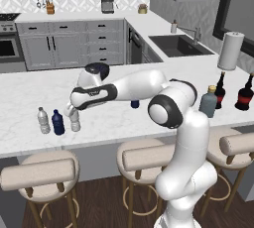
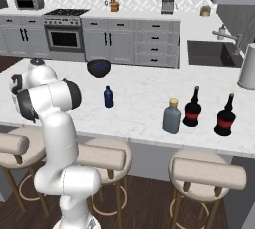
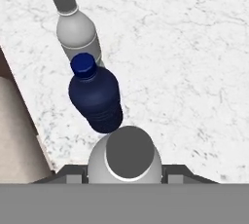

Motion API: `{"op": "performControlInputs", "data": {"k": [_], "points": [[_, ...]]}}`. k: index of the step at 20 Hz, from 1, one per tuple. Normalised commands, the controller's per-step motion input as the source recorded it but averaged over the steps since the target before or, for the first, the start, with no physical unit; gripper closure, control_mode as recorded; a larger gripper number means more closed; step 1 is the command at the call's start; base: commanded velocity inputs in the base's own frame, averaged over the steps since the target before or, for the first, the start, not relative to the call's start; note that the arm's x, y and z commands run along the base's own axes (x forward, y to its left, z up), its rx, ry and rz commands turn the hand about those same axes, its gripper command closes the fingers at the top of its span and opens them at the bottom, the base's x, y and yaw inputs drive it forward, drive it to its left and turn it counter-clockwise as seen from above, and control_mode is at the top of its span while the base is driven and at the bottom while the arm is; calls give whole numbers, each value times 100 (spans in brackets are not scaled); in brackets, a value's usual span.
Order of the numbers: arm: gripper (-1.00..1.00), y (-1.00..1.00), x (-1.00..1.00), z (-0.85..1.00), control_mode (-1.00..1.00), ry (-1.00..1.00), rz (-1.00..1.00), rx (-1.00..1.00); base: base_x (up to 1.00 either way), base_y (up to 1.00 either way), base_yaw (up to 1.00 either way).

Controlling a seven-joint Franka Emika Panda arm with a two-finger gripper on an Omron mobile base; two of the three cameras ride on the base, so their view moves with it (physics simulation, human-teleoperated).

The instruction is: Move the plastic bottles in the middle to the plastics group, and the glass bottles in the middle to the glass group.

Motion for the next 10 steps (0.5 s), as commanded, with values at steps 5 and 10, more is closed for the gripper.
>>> {"op": "performControlInputs", "data": {"k": [5, 10], "points": [[100, 2, 2, -22, -100, -6, 2, 0, 0, 0, 0], [100, 3, 3, -10, -100, -9, 2, 0, 0, 0, 0]]}}
